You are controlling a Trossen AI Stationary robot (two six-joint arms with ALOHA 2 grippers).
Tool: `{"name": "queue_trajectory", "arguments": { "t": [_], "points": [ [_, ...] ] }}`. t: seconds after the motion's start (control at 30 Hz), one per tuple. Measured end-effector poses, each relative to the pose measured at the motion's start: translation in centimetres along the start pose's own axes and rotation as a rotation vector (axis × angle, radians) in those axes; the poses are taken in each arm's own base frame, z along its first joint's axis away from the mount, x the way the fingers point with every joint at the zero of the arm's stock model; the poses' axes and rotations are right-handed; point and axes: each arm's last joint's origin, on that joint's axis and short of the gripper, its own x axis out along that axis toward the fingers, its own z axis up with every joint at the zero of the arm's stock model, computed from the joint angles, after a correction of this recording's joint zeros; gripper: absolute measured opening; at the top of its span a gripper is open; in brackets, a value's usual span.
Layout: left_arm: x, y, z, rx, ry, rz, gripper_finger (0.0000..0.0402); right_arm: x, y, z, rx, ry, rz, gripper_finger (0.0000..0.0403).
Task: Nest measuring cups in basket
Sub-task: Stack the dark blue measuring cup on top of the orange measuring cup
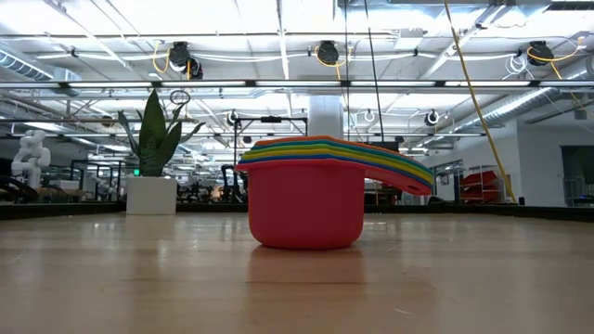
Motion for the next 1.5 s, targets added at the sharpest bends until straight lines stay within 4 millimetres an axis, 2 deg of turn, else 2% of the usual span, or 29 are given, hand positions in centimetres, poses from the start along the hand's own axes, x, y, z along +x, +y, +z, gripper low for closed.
{"name": "queue_trajectory", "arguments": {
  "t": [0.17,0.4,0.53,0.83,1.17,1.4,1.5],
  "points": [
    [-0.5,-0.2,-0.6,-0.025,0.017,-0.005,0.0223,1.4,1.8,-1.3,-0.161,0.069,-0.037,0.0000],
    [-0.4,-0.2,-0.9,-0.039,0.023,0.007,0.0223,4.0,4.9,-3.1,-0.495,0.149,-0.041,0.0000],
    [-0.1,-0.1,-1.1,-0.044,0.026,0.013,0.0223,5.4,5.5,-4.8,-0.643,0.206,-0.044,0.0000],
    [0.0,-0.1,-1.4,-0.042,0.032,0.015,0.0223,7.4,4.5,-5.9,-0.665,0.271,-0.083,0.0000],
    [0.0,-0.1,-1.4,-0.001,0.032,0.015,0.0223,6.8,4.3,-7.6,-0.585,0.277,-0.074,0.0000],
    [0.3,-0.1,-1.4,0.002,0.031,0.020,0.0223,6.9,4.2,-7.8,-0.599,0.278,-0.064,0.0001],
    [0.6,0.0,-1.4,0.002,0.030,0.027,0.0223,7.2,4.0,-8.0,-0.605,0.292,-0.069,0.0013]
  ]
}}
